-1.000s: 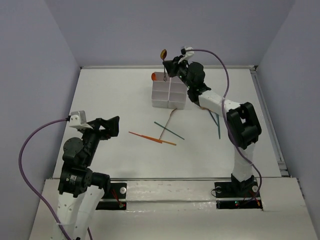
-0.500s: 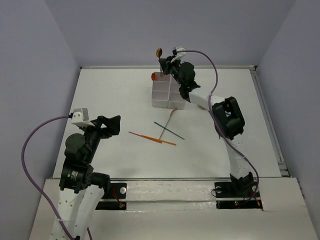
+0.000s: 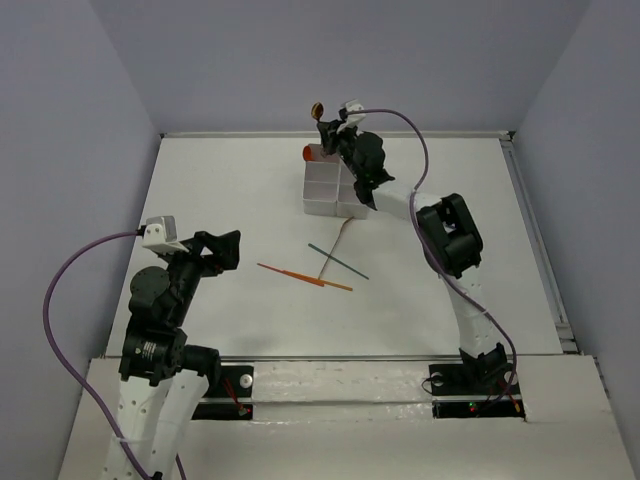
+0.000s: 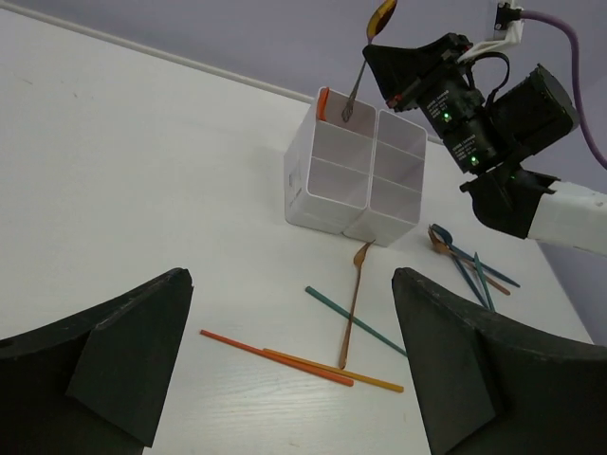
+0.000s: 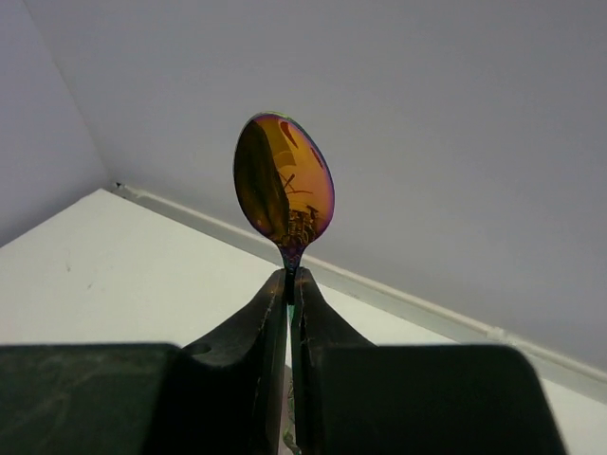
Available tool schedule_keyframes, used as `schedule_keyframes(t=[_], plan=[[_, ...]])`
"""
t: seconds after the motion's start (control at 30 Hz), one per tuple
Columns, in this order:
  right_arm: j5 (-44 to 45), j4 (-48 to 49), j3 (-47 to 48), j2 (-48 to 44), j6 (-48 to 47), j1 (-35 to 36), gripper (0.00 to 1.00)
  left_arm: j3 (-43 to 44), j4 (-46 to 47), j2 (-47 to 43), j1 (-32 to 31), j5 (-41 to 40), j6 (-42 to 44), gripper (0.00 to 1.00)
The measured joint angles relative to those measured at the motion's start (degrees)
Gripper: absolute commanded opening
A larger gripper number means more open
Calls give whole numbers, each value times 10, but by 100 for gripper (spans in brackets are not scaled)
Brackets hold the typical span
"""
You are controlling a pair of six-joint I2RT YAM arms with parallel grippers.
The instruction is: Sort the eating utensils into containers
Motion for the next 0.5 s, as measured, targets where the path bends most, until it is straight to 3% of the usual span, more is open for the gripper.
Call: schedule_keyframes(t=[0.07, 0.2, 0.5], plan=[[1, 10, -9, 0, -9, 3, 31, 0, 0, 0, 1, 0, 0, 99], [2, 34, -37, -1, -15, 9, 43, 0, 0, 0, 4, 2, 0, 99], [9, 26, -116, -56, -29, 16, 42, 0, 0, -3, 10, 2, 0, 99]])
